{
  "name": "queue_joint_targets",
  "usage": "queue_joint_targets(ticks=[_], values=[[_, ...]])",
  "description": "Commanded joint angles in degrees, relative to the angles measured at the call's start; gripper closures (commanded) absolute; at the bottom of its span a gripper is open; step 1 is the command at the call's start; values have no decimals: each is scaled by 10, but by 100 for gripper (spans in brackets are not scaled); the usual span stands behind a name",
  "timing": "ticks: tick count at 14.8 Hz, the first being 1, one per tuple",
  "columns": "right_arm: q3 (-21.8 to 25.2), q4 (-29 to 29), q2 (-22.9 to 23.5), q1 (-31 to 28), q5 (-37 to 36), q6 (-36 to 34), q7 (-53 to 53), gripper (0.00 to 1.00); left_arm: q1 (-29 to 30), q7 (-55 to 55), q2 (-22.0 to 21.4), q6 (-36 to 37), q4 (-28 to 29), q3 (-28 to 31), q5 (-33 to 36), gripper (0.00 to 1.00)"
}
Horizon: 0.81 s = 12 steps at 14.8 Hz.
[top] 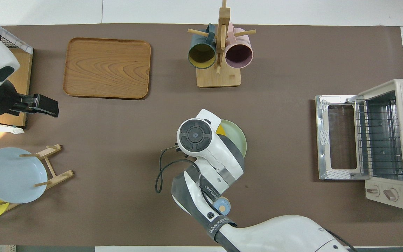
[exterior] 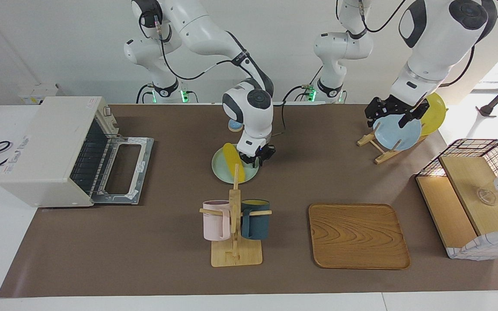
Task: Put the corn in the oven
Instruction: 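Grasp the yellow corn on the plate with the right gripper, then carry the corn with the right gripper into the open toaster oven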
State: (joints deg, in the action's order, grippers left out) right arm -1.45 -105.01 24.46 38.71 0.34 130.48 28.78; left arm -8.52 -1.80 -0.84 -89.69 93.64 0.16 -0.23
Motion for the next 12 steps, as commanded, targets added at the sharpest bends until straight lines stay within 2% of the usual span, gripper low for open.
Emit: queue_joint_targets(ticks=[1, 2, 4, 6, 10, 12], values=[[3, -10, -15, 3, -11, -7, 22, 100, -7, 8, -21, 14, 17, 12, 14, 0], [3, 1, -14, 0, -23, -22, 20, 100, -3, 9, -24, 11, 23, 12, 14, 0], [3, 78, -9, -7, -62, -124, 20, 100, 24, 17, -22, -5, 26, 3, 9, 0], [7, 130, -9, -16, -74, -195, 16, 100, 25, 26, -22, -15, 27, 5, 8, 0], [13, 140, -33, -39, -111, -269, 22, 100, 32, 25, -19, -20, 27, 2, 8, 0], [14, 129, -53, -74, -124, -292, 23, 100, 33, 28, -19, -20, 27, 1, 8, 0]])
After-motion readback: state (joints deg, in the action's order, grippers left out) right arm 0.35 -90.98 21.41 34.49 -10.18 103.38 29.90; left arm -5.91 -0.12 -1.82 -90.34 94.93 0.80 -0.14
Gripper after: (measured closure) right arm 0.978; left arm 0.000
